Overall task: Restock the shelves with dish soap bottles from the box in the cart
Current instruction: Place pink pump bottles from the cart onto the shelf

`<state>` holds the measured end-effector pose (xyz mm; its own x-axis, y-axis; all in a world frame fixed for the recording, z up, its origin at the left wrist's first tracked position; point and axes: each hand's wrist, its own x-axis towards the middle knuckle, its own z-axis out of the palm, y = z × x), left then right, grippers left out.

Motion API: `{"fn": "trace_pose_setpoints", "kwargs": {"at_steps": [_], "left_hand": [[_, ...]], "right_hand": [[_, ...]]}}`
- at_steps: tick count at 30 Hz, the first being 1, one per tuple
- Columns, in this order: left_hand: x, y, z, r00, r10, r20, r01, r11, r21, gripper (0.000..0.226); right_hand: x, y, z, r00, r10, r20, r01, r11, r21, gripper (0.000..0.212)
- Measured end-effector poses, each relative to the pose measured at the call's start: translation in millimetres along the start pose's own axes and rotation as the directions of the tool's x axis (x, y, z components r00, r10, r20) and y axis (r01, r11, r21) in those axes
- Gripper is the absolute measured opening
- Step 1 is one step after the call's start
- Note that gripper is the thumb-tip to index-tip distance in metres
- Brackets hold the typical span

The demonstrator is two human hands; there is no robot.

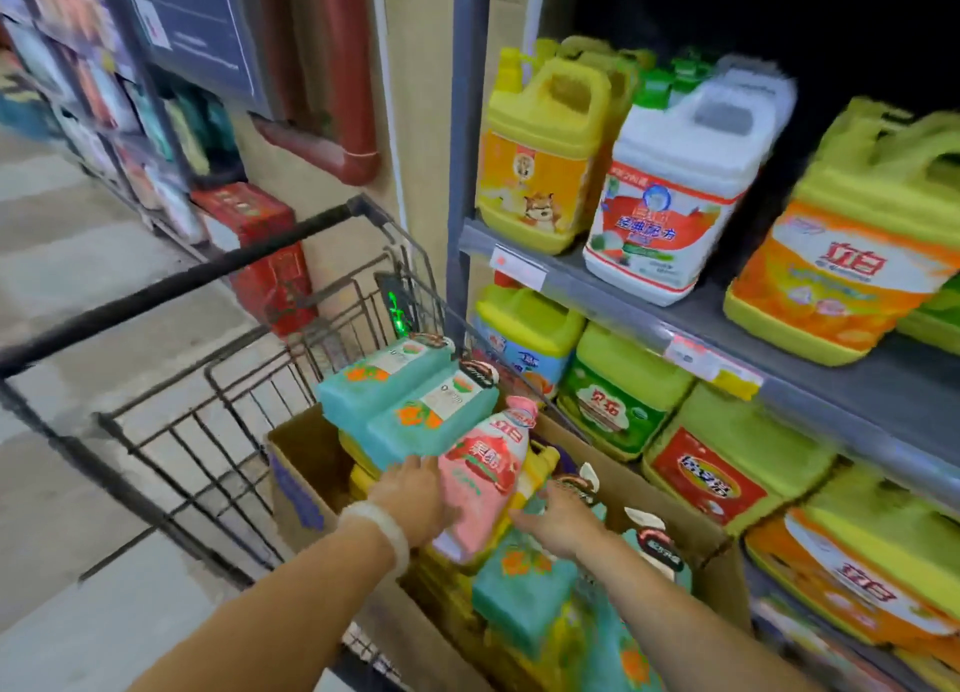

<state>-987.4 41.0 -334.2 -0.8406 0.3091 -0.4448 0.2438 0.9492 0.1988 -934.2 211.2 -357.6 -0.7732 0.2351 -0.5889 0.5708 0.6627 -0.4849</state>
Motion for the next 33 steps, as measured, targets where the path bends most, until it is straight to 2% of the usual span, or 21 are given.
{"fn": "trace_pose_setpoints", "kwargs": {"at_steps": [3,5,6,9,12,15,17,20,22,25,28,30,33], "left_hand": [[30.8,-14.0,-7.6,1.0,0.007,0.028,-0.004,0.995,-0.101,0.063],[44.0,-15.0,-6.9,0.999,0.0,0.041,0.006,0.987,-0.162,0.064],[47.5,-13.3,-5.4,0.998,-0.007,0.055,0.017,0.983,-0.185,0.064],[52.4,-3.1,3.0,0.994,0.022,0.108,-0.003,0.984,-0.176,0.061],[56.3,5.3,10.2,0.988,0.098,0.117,-0.077,0.982,-0.173,0.064],[62.1,11.3,22.6,0.973,0.132,0.19,-0.073,0.954,-0.292,0.066],[68.1,13.2,32.8,0.933,0.187,0.309,-0.058,0.922,-0.384,0.08],[95.7,12.6,65.6,0.897,0.188,0.401,0.077,0.825,-0.56,0.105],[113.1,7.2,80.2,0.869,0.181,0.46,0.154,0.786,-0.599,0.094],[95.7,12.2,47.8,0.834,0.217,0.507,0.182,0.759,-0.625,0.079],[83.4,15.2,38.9,0.845,0.231,0.482,0.167,0.743,-0.648,0.049],[71.8,20.1,32.2,0.87,0.285,0.403,0.062,0.746,-0.663,0.052],[48.3,39.0,17.0,0.877,0.391,0.277,-0.107,0.723,-0.682,0.071]], "right_hand": [[25.4,-24.1,7.8,0.997,0.07,-0.009,-0.066,0.97,0.232,0.054],[37.7,-33.7,14.9,0.992,0.128,-0.003,-0.114,0.888,0.446,0.039],[42.2,-37.2,18.2,0.986,0.164,0.02,-0.149,0.829,0.539,0.038],[55.8,-40.2,26.5,0.957,0.26,0.128,-0.269,0.631,0.727,0.057],[60.2,-32.4,23.2,0.936,0.276,0.22,-0.343,0.557,0.756,0.043],[56.1,-12.8,17.4,0.929,0.264,0.259,-0.366,0.553,0.749,0.034],[50.5,-3.2,13.6,0.931,0.252,0.265,-0.363,0.543,0.757,0.02],[48.4,5.8,12.6,0.927,0.264,0.267,-0.369,0.512,0.776,0.019],[50.0,4.7,13.8,0.931,0.262,0.254,-0.358,0.514,0.78,0.021],[48.8,4.8,16.2,0.935,0.261,0.242,-0.346,0.508,0.789,0.037],[33.5,5.8,16.3,0.952,0.256,0.167,-0.273,0.468,0.84,0.04],[16.9,7.9,13.1,0.965,0.247,0.086,-0.187,0.423,0.887,0.043],[-17.1,15.2,-1.9,0.976,0.201,-0.087,-0.004,0.414,0.91,0.033]]}}
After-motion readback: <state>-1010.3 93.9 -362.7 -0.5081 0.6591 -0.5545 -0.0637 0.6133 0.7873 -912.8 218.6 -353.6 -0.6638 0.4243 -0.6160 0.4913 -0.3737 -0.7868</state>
